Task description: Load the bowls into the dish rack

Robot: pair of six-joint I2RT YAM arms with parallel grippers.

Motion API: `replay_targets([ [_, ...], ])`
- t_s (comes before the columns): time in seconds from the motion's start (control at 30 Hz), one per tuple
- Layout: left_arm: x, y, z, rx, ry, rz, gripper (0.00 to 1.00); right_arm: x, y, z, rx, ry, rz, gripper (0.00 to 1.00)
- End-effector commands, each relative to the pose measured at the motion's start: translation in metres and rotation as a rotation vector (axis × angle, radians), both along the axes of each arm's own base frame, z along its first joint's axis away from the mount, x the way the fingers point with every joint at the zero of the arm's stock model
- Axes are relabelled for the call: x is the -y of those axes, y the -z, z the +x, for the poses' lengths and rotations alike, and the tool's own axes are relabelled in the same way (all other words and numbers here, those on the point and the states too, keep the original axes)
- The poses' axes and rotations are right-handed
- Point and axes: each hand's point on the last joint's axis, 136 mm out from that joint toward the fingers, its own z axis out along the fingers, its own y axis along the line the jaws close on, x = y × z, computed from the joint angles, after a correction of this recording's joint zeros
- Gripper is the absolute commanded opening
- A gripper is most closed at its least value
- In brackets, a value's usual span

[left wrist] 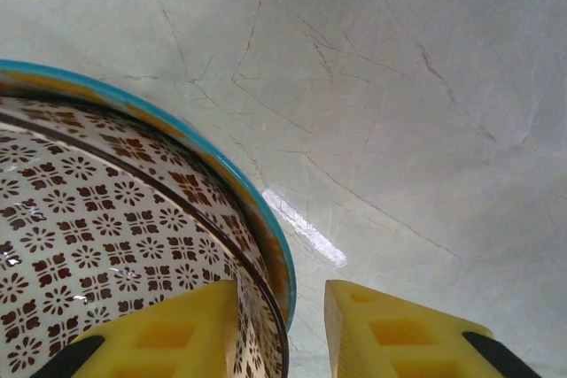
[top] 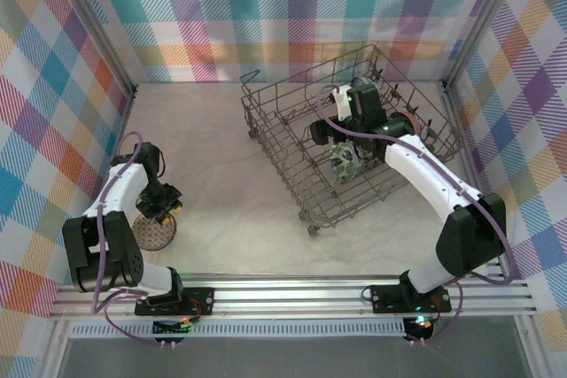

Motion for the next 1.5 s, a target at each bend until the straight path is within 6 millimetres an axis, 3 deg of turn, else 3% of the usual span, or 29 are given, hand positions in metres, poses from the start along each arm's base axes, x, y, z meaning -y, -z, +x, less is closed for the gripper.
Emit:
replay_targets([
  [0.0,-0.003,0.001,-0.005,-0.003,-0.01,0.001,0.29,-0.003,0.002,0.001,0.011,-0.015,-0.003,0.99],
  [0.5,0.001,-0.003,-0.003,0.023,-0.014,-0.022,0.12,-0.005,0.006,0.001,0.0,-0.017,0.001,0.99],
  [1.0,0.001,-0.025,0.0,0.084,-0.02,-0.016,0.02,-0.008,0.006,0.001,-0.003,-0.029,0.012,0.99],
  [1.3,-0.002,-0.06,0.005,0.158,-0.025,0.011,0.0,-0.01,0.001,-0.002,0.001,-0.04,0.027,1.0],
  [1.47,-0.003,-0.089,0.012,0.232,-0.03,0.021,0.0,-0.01,-0.005,-0.004,0.013,-0.043,0.044,1.0],
])
